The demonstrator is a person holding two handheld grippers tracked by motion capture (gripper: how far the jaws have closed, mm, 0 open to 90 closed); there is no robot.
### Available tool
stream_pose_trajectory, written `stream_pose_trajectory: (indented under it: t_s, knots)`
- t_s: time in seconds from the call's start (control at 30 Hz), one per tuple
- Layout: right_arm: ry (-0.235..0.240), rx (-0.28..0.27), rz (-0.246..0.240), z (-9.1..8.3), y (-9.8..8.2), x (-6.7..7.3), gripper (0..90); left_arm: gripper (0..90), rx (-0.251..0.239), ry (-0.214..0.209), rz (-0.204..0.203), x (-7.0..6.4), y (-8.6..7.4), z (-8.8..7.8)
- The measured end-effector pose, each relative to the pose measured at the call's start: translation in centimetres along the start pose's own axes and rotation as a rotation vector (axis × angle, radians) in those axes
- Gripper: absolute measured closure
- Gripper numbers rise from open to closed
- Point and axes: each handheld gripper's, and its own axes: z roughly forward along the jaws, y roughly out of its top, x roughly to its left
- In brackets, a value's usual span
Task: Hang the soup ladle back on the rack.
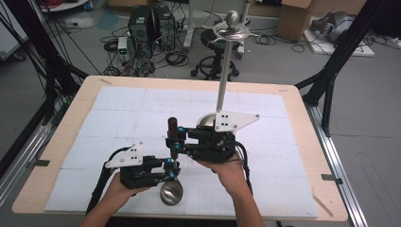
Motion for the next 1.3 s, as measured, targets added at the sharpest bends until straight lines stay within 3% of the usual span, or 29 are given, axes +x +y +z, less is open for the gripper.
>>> stream_pose_trajectory:
  t_s: [0.27, 0.37, 0.4, 0.43, 0.47, 0.63, 0.73, 0.8, 0.93, 1.07, 1.23, 1.27, 1.3]
  knots:
    - [0.024, -0.006, 0.008, 0.1, -0.1, 0.1, 72.6, 83.5, -0.008, -0.022, 0.018, -0.5, 0.0, 0.2]
    - [0.013, -0.01, 0.014, 0.0, -0.2, 0.2, 71.7, 83.7, 0.001, 0.005, 0.009, -0.7, 0.1, 0.1]
    - [-0.001, -0.012, 0.005, 0.0, -0.2, 0.2, 66.8, 83.8, 0.005, 0.023, 0.003, -0.7, 0.1, 0.0]
    - [-0.05, -0.013, -0.002, 0.1, -0.1, 0.4, 52.0, 83.8, 0.012, 0.04, -0.003, -0.7, 0.2, 0.0]
    - [-0.05, -0.013, -0.002, 0.1, -0.1, 0.4, 52.0, 83.8, 0.017, 0.057, -0.009, -0.7, 0.2, 0.0]
    - [-0.168, 0.047, -0.038, 0.5, -0.3, 1.0, 45.4, 83.9, 0.018, 0.118, -0.026, -0.6, 0.3, 0.1]
    - [-0.226, 0.069, -0.055, 0.7, -0.4, 1.3, 47.6, 83.8, 0.026, 0.152, -0.026, -0.7, 0.3, 0.2]
    - [-0.252, 0.087, -0.04, 0.9, -0.4, 1.4, 50.9, 83.8, 0.03, 0.165, -0.029, -0.7, 0.3, 0.4]
    - [-0.276, 0.108, -0.041, 1.2, -0.6, 1.5, 58.4, 83.8, 0.042, 0.172, -0.024, -0.9, 0.3, 0.6]
    - [-0.273, 0.108, -0.038, 1.1, -0.7, 1.5, 71.0, 83.8, 0.044, 0.172, -0.025, -0.9, 0.3, 0.7]
    - [-0.265, 0.104, -0.025, 1.0, -0.6, 1.6, 72.2, 82.9, 0.037, 0.158, -0.023, -0.8, 0.2, 0.8]
    - [-0.268, 0.102, -0.02, 0.8, -0.6, 1.5, 72.5, 71.2, 0.018, 0.144, -0.028, -0.8, 0.2, 0.7]
    - [-0.268, 0.102, -0.02, 0.8, -0.6, 1.5, 72.5, 71.2, 0.011, 0.146, -0.021, -0.6, 0.3, 0.6]
